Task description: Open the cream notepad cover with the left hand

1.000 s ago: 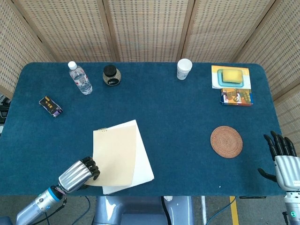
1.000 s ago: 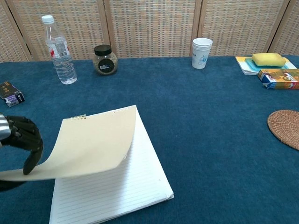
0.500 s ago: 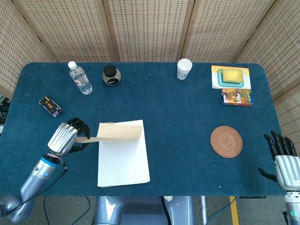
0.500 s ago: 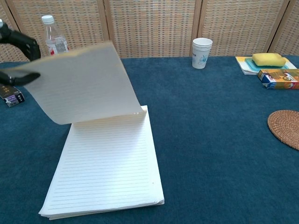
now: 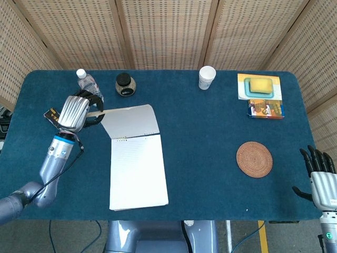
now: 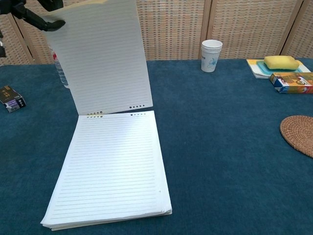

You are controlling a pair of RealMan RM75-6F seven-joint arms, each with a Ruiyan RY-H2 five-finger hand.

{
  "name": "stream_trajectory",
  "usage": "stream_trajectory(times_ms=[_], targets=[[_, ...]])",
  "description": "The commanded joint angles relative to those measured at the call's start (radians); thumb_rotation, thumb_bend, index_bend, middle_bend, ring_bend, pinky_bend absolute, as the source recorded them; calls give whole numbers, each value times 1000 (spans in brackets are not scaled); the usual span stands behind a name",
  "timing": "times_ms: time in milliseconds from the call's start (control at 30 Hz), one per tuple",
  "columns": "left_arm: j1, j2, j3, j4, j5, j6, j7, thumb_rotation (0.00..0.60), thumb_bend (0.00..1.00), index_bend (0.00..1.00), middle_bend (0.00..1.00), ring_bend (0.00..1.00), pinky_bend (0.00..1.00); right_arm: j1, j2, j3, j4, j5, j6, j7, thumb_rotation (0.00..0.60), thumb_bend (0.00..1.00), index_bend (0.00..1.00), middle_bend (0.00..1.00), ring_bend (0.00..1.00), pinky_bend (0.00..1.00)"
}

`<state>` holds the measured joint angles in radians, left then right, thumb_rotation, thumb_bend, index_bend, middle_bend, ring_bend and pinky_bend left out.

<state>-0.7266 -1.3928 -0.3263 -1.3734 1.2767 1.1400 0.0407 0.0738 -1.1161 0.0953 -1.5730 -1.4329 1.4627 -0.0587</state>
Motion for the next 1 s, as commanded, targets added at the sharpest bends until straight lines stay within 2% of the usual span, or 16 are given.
stream_trajectory(times_ms=[33, 67, 100, 267, 400, 633, 767, 867, 933, 1000], targets=[[-72, -46, -45, 50, -126, -112, 92, 600, 98, 80, 60, 30, 23, 3, -4, 5, 4, 10, -4, -6, 600, 0, 0, 0, 0, 0], [-80, -51, -52, 49, -141, -115, 104, 600, 15, 1, 0, 0, 0, 3, -4, 5, 5, 13, -6, -7, 600, 0, 0, 0, 0, 0], [-85, -57, -57, 53, -146, -109, 112, 600, 0, 0, 0, 0, 0, 3, -5, 6, 6, 15, -7, -7, 600, 0, 0, 0, 0, 0], [-94, -78, -59, 74, -138, -66, 138, 600, 0, 0, 0, 0, 0, 4, -6, 8, 9, 20, -9, -7, 600, 0, 0, 0, 0, 0], [-75, -67, -59, 69, -52, 40, 95, 600, 0, 0, 0, 0, 0, 4, -6, 5, 7, 16, -9, -8, 600, 0, 0, 0, 0, 0], [-3, 66, -33, -82, -14, 86, 89, 600, 0, 0, 0, 0, 0, 1, -4, 1, 3, 5, -2, -5, 600, 0, 0, 0, 0, 0], [77, 214, 17, -239, -37, 70, 140, 600, 0, 0, 0, 0, 0, -1, 0, -1, -1, 0, 4, 5, 600, 0, 0, 0, 0, 0], [168, 335, 89, -348, -14, 87, 150, 600, 0, 0, 0, 0, 0, -3, 4, -3, -4, -8, 9, 13, 600, 0, 0, 0, 0, 0], [223, 369, 133, -367, 22, 123, 129, 600, 0, 0, 0, 0, 0, -4, 5, -4, -5, -12, 10, 16, 600, 0, 0, 0, 0, 0], [313, 389, 203, -360, 68, 190, 87, 600, 0, 0, 0, 0, 0, -4, 6, -7, -4, -15, 9, 19, 600, 0, 0, 0, 0, 0]])
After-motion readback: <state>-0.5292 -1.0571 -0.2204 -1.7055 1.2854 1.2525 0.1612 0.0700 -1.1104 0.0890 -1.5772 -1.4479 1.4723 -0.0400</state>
